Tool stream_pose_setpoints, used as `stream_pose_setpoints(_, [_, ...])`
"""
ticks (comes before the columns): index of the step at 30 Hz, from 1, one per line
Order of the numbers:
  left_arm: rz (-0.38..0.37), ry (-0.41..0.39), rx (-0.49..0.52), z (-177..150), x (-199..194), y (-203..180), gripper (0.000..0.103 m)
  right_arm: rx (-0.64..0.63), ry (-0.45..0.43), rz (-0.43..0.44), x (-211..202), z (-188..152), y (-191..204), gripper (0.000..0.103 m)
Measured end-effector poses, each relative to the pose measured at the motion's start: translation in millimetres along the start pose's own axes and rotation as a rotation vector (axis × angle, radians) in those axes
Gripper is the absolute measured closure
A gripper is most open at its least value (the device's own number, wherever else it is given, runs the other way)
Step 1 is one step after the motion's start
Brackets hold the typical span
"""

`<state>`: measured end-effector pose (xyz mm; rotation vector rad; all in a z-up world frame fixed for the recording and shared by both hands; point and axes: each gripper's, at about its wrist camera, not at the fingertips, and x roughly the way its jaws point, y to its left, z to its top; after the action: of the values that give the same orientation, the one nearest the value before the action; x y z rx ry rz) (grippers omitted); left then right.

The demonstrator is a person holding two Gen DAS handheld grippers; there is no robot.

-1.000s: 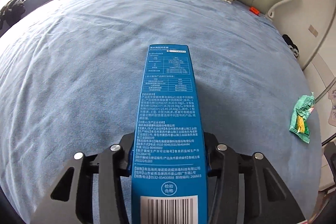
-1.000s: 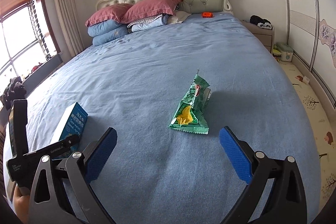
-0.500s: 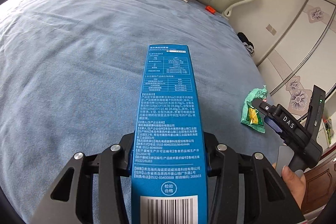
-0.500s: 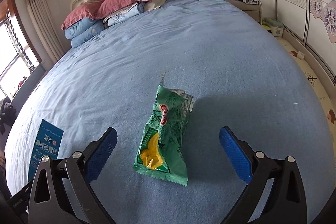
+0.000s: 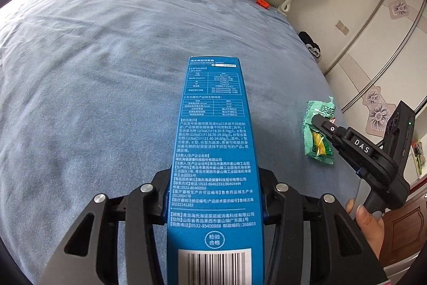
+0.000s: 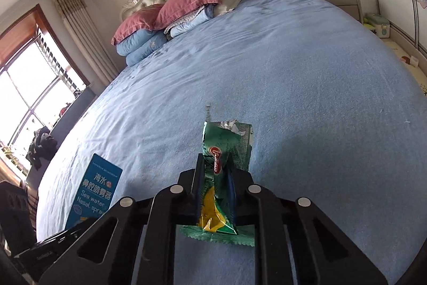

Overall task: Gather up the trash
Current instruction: 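Grasp the blue nasal-spray box with the left gripper while the right grasps the green wrapper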

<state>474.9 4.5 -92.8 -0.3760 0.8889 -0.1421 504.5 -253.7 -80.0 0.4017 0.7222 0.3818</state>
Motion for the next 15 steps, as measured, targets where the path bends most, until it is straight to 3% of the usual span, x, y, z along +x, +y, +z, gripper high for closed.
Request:
stream_pose_setpoints(8, [-0.017,0.048,0.076,-28,-13,-27,0.057,0.021,0.039,0.076,-66,-50,10,0.088])
stream_pose_setpoints(15, [-0.079,0.108,0.169,-80,-45,-74,0.057,-0.021,-0.009,0.106,-158,-95,16,0.088])
